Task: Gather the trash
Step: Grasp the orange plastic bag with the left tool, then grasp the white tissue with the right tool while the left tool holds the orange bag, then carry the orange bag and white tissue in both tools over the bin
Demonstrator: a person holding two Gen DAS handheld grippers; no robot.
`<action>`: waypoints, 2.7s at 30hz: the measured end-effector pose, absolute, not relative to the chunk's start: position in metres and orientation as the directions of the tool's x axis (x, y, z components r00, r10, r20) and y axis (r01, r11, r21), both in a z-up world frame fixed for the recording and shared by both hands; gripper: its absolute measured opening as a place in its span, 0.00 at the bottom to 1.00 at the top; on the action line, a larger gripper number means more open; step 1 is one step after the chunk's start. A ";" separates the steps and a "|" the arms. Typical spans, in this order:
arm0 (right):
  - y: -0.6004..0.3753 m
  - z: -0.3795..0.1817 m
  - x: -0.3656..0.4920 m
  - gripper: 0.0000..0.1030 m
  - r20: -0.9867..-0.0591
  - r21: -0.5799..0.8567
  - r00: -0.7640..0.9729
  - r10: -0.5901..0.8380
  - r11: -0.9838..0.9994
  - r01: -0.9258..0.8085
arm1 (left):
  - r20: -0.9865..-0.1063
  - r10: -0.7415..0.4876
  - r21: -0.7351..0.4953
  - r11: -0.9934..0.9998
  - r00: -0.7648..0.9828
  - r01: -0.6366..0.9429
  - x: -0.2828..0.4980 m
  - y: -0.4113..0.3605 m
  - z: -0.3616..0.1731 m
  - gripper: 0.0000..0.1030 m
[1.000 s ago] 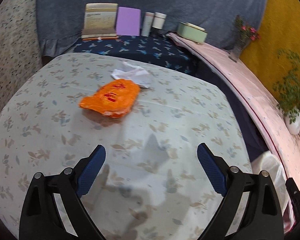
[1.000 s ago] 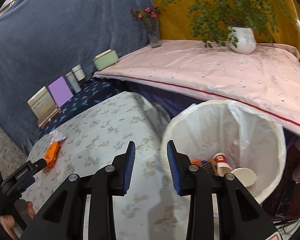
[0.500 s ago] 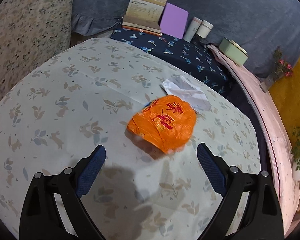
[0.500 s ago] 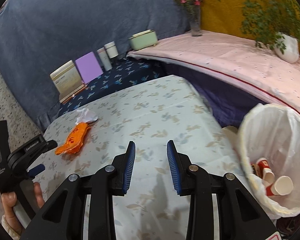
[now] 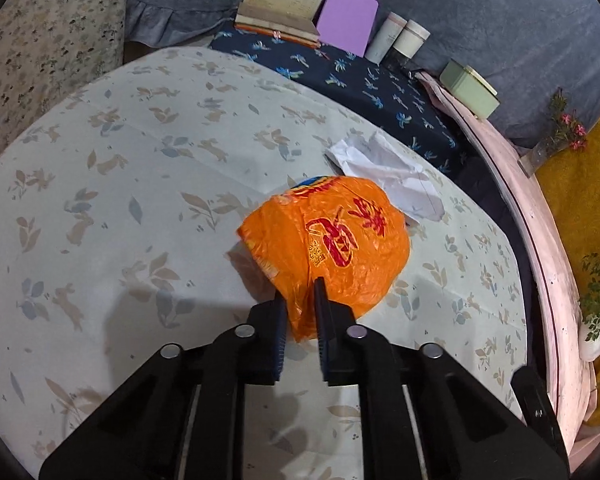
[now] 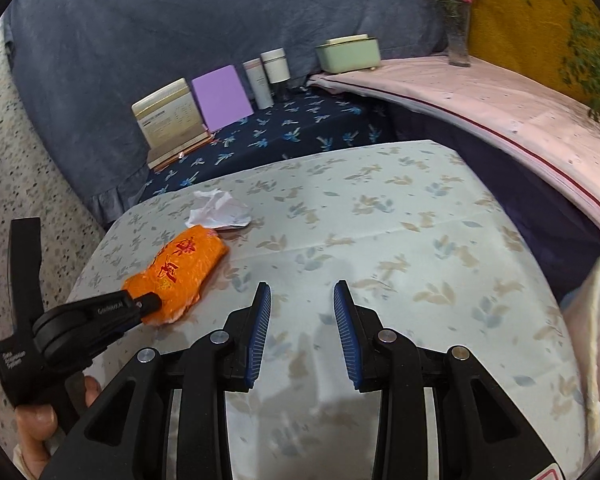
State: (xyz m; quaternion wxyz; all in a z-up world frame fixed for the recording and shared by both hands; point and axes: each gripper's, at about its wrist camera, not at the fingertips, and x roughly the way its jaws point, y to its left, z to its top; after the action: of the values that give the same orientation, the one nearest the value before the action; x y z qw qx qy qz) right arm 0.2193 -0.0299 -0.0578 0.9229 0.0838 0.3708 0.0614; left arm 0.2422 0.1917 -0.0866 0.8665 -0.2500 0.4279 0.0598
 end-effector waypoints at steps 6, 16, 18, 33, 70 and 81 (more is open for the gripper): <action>0.000 -0.063 0.256 0.32 -0.680 0.220 0.695 0.232 0.970 -0.108 | -0.755 -0.039 -0.349 0.869 0.655 -0.350 0.236 0.214 -0.077 0.06; 0.035 -0.073 0.314 0.32 -0.680 0.219 0.688 0.252 0.966 -0.137 | -0.753 0.015 -0.338 0.849 0.658 -0.405 0.239 0.250 -0.081 0.06; 0.034 -0.076 0.327 0.32 -0.680 0.225 0.691 0.248 0.966 -0.125 | -0.752 0.009 -0.341 0.851 0.659 -0.400 0.241 0.251 -0.082 0.06; 0.043 -0.099 0.364 0.06 -0.711 0.256 0.632 0.308 0.951 -0.175 | -0.749 -0.009 -0.344 0.860 0.662 -0.377 0.254 0.249 -0.092 0.06; -0.142 -0.019 0.100 0.02 -0.619 0.288 0.778 0.112 0.953 0.092 | -0.706 -0.295 -0.302 0.948 0.644 0.103 0.116 0.019 -0.022 0.05; -0.198 -0.011 0.055 0.02 -0.589 0.313 0.807 0.035 0.931 0.188 | -0.690 -0.341 -0.262 0.940 0.638 0.219 0.091 -0.036 -0.006 0.05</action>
State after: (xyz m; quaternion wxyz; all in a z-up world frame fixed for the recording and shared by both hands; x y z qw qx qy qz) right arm 0.0549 -0.1979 -0.0108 0.9331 0.1815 0.3078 -0.0411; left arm 0.0912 -0.0358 -0.0063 0.9017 -0.0773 0.3960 -0.1554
